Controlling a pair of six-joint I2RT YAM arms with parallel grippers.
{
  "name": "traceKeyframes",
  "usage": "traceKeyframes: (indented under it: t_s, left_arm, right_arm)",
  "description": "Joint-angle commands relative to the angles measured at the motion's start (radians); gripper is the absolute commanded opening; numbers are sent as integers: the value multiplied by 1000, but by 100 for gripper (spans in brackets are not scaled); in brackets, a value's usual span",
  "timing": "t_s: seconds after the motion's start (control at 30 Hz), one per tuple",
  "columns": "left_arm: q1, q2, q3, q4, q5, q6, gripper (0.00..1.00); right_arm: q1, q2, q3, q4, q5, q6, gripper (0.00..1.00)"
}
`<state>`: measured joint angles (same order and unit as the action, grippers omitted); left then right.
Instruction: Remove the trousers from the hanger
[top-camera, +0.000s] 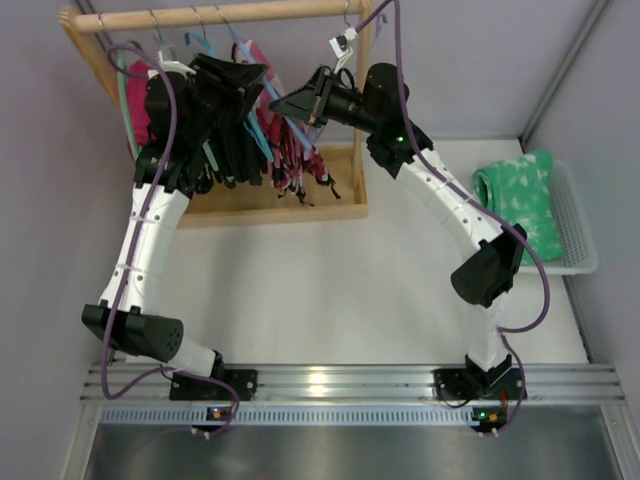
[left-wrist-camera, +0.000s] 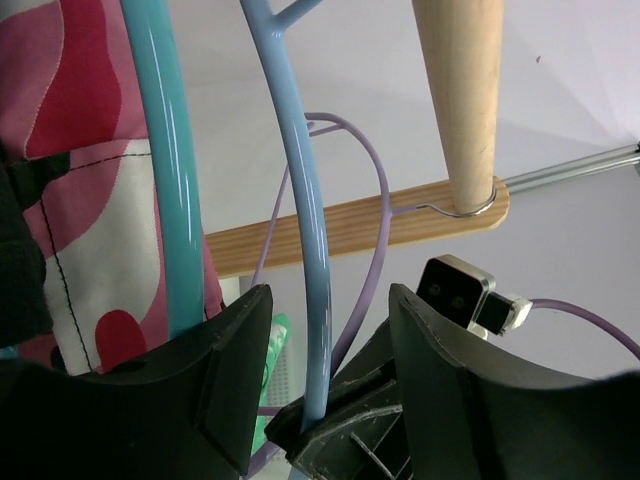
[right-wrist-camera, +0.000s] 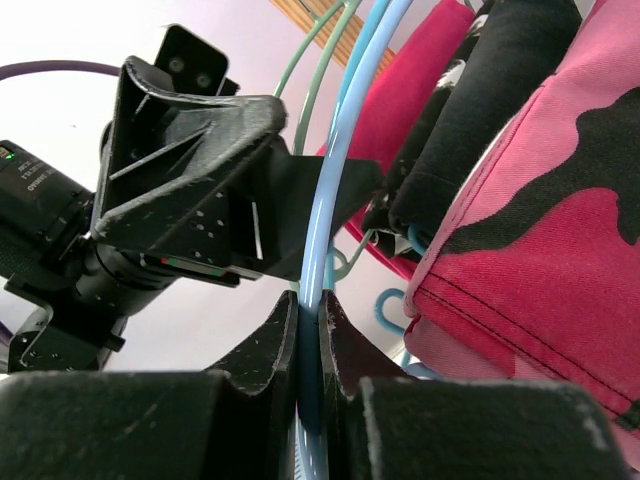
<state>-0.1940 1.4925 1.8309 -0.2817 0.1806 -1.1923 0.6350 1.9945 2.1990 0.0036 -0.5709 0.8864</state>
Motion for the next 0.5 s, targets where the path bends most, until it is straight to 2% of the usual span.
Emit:
traceKeyframes:
  t_s: [0.0,0.27,0.47]
  left_arm:
    - [-18,6,10,55,-13,-44,56]
    - [-50,43,10,70,-18,-55,53]
    - [-53,75,21,148,6,-56,40]
  right_arm:
    - [11,-85,19,133,26,-20,0]
    - [25,-74,24,139,28,-12,0]
    - [32,-69,30,151,25,-6,0]
